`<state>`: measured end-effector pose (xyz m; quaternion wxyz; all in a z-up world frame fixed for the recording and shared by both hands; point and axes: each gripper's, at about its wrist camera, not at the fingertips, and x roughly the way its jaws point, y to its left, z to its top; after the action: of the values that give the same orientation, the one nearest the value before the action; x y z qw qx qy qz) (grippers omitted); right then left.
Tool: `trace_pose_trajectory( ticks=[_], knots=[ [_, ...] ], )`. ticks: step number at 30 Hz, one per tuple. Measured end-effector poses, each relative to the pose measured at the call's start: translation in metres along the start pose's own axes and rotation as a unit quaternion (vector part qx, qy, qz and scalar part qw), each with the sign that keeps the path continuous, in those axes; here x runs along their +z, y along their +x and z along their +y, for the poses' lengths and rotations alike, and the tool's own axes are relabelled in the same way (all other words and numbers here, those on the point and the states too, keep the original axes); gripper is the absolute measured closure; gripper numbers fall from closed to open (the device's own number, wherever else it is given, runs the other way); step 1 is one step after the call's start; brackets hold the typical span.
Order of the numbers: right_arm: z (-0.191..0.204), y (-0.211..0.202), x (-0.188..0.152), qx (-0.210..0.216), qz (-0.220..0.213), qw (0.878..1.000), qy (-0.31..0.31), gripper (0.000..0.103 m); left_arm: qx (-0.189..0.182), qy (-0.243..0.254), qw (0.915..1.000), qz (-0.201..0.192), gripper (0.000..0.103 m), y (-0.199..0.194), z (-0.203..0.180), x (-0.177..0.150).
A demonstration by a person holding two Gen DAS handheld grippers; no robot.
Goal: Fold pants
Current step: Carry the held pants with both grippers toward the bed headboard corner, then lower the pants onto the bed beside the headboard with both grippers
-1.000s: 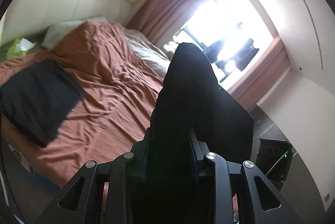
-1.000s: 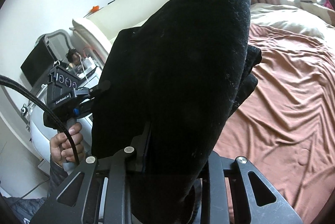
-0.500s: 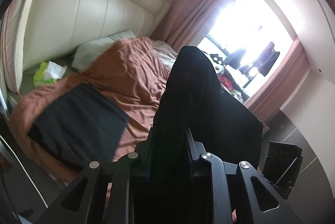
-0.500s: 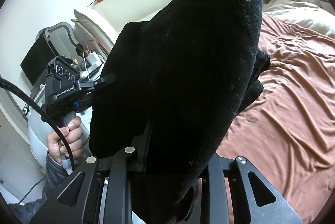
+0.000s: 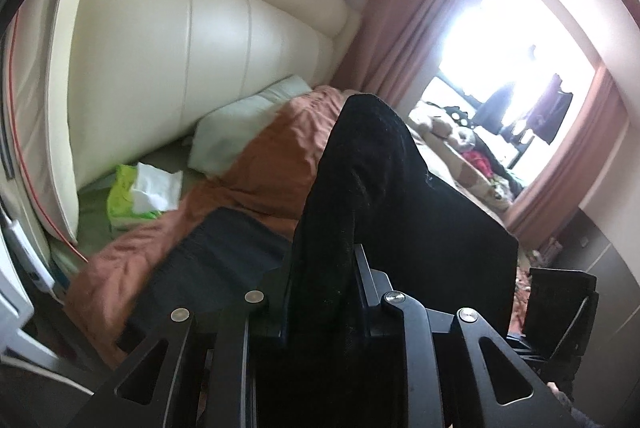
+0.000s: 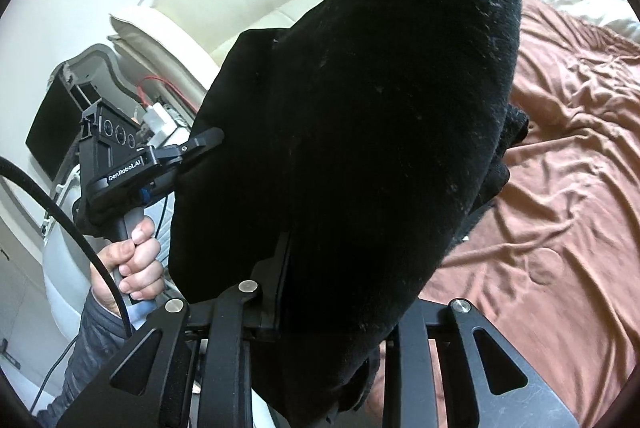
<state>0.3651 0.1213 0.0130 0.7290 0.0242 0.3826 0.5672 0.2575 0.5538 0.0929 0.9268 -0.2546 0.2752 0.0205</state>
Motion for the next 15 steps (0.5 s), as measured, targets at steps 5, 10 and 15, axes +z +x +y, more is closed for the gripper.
trace_pose_trajectory(
  ticks=[5,10,15],
  knots=[
    [-0.022,0.037,0.011,0.015,0.023,1.000,0.005,0.081,0.023,0.005,0.9995,0.023,0.078,0.028,0.024,0.025],
    [-0.051,0.066,0.015,0.038,0.028,0.998,0.029,0.081,0.050,0.014,0.9981,0.033,0.078,0.057,0.035,0.047],
    [-0.080,0.081,0.004,0.049,0.039,0.997,0.045,0.081,0.068,0.007,0.9961,0.056,0.078,0.091,0.053,0.053]
  ],
)
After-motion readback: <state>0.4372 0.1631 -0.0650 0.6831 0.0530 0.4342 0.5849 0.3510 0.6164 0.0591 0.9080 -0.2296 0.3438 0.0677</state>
